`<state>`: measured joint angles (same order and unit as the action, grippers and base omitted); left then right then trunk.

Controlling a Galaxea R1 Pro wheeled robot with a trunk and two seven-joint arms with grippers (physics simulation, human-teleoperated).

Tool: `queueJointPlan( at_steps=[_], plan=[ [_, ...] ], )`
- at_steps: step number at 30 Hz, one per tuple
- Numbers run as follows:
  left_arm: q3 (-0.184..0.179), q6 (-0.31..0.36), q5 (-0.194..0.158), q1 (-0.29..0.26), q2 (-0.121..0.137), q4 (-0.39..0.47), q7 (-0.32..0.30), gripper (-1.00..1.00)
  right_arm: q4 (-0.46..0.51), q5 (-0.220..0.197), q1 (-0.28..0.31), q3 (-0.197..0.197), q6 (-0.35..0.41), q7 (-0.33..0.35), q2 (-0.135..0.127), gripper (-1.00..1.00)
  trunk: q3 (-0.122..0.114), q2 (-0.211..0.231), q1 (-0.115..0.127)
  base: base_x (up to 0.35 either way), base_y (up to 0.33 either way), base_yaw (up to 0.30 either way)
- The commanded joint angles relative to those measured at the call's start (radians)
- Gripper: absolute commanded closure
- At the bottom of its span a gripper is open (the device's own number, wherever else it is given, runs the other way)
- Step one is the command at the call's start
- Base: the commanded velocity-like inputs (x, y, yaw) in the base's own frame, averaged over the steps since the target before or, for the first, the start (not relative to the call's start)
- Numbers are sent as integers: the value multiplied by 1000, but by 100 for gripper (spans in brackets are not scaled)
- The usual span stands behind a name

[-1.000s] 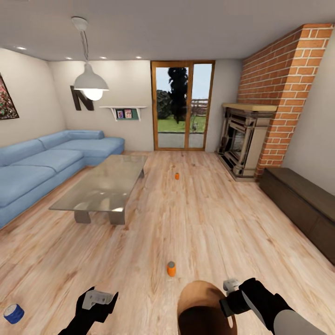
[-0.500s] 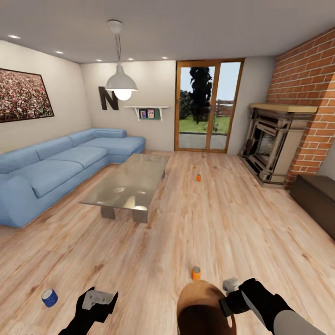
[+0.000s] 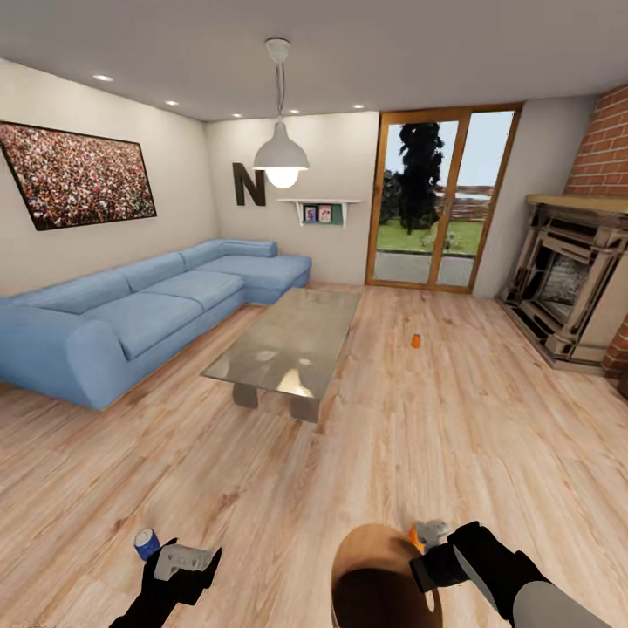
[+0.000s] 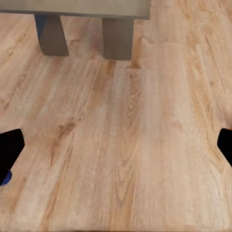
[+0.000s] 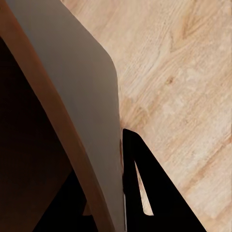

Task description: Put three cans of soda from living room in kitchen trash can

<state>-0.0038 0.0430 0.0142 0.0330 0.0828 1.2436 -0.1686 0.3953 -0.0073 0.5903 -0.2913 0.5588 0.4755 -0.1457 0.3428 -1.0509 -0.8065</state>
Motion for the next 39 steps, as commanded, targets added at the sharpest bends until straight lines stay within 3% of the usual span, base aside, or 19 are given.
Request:
queueJointPlan(
  at_steps=[1,30,39],
  plan=[
    [0,0,0,0,0,-1,1,-100,0,-14,0,2,4,7,0,100,0,0,0,56,272,137],
    [-1,0,-2,0,-2,-8,5,-100,0,-14,0,1,4,6,6,100,0,0,0,41,275,14],
    [-1,0,-1,-1,-2,-9,5,-100,-1,-14,0,1,1,5,7,100,0,0,0,213,213,0]
  ],
)
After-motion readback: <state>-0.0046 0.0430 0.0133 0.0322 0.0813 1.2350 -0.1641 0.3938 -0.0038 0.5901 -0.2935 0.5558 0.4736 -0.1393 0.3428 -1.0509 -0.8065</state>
